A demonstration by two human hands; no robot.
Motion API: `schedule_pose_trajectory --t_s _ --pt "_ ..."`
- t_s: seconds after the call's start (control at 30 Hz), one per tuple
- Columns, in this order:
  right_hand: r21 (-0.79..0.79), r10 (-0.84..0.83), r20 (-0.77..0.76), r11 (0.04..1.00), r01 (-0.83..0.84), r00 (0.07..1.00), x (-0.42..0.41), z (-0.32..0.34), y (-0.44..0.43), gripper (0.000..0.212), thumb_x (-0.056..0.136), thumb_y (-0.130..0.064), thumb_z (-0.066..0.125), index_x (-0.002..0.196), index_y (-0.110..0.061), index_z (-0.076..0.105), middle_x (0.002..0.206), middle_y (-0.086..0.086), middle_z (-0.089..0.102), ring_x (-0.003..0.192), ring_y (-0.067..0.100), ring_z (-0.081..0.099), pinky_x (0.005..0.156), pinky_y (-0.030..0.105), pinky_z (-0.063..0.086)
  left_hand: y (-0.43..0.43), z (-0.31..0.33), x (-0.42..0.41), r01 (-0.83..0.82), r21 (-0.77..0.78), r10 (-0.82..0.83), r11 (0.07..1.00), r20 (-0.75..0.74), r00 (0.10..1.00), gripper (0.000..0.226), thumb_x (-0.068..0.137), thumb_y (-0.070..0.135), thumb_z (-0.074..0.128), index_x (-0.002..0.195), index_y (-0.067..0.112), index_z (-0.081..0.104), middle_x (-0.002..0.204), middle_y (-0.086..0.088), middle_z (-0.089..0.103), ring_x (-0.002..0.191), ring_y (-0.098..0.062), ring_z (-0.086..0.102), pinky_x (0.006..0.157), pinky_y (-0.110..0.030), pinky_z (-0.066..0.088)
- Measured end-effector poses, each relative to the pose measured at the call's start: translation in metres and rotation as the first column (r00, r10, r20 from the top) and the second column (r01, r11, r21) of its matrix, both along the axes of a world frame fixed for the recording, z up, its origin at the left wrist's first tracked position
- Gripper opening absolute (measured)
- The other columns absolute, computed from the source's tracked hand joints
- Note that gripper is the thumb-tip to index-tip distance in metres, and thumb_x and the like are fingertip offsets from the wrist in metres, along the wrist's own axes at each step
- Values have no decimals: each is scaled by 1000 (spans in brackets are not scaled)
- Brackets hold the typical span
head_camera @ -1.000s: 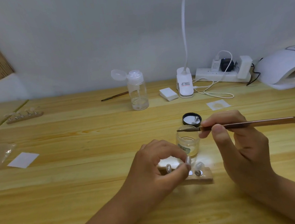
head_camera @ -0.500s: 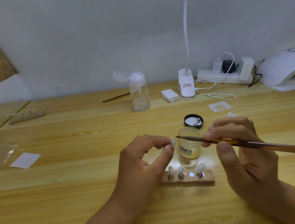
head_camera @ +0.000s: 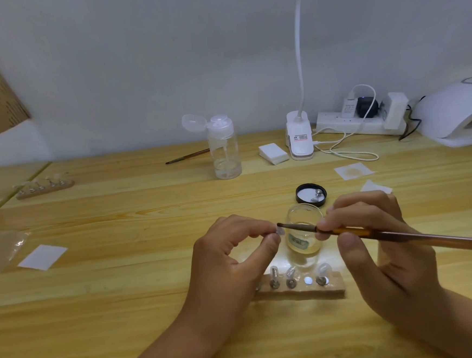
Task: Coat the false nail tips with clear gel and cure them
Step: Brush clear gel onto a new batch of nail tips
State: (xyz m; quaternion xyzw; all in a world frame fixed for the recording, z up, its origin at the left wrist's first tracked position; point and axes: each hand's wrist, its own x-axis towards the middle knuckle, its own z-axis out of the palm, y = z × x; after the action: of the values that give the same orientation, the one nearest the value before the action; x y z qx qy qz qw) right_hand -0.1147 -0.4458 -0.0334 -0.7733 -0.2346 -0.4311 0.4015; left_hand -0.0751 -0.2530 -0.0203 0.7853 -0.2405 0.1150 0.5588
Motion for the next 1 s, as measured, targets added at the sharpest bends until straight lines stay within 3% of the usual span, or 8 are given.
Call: schedule_pose_trajectory --t_s 1.0 --pt "-24 12 1 1000 -12 1000 -1 2 2 17 88 -14 48 94 -22 62 86 -12 66 100 11 57 84 38 40 0 1 1 -22 11 22 1000 -2 1000 17 79 12 78 83 29 77 84 18 72 93 -7 64 76 -5 38"
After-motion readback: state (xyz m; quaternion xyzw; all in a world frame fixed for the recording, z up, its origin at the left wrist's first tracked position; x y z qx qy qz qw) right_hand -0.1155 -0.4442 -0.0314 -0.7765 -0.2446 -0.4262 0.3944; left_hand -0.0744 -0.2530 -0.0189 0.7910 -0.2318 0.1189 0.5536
